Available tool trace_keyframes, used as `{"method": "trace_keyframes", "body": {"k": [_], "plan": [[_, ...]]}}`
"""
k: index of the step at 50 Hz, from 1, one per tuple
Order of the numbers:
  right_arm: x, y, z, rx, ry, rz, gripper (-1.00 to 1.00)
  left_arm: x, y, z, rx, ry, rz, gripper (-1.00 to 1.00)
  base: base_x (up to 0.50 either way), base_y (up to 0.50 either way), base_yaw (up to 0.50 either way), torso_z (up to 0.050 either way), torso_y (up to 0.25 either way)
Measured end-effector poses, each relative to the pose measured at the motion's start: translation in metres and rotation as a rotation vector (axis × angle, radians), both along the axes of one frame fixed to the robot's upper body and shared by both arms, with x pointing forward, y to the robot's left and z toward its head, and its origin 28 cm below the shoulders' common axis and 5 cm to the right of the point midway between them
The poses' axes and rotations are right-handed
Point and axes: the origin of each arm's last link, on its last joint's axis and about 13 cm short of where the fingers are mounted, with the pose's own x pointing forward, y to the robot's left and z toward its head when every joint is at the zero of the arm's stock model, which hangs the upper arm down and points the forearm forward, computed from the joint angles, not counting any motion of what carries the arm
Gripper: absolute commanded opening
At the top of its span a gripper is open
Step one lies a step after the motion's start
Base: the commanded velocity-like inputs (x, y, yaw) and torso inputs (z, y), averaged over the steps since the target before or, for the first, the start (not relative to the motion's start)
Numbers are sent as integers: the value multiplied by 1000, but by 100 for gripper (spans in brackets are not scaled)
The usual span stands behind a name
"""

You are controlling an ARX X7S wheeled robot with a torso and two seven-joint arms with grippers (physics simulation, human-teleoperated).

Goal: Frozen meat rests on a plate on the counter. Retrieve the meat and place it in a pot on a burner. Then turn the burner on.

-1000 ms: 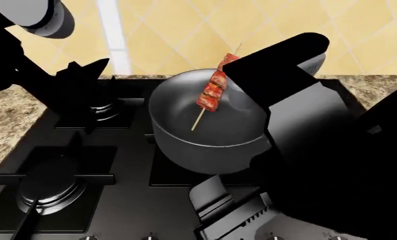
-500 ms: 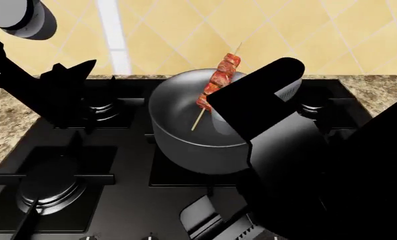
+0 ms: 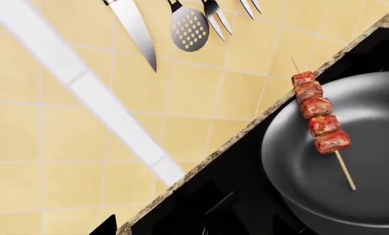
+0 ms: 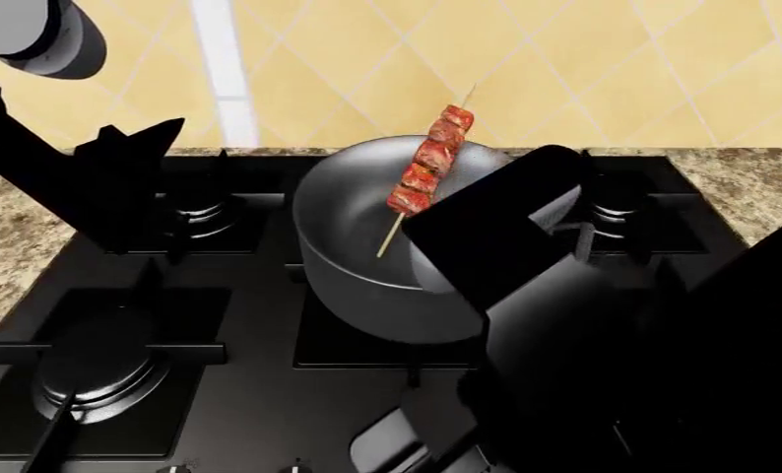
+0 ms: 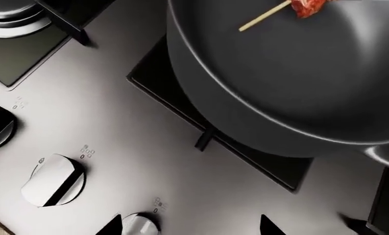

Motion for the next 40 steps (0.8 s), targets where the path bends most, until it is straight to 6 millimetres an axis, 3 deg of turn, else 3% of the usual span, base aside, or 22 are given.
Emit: {"method": "trace_keyframes", "body": {"k": [40], "plan": [[-3, 1, -28, 7, 115, -23, 100, 0, 2, -2, 1, 3, 11, 100, 0, 0, 0, 0, 0]]}}
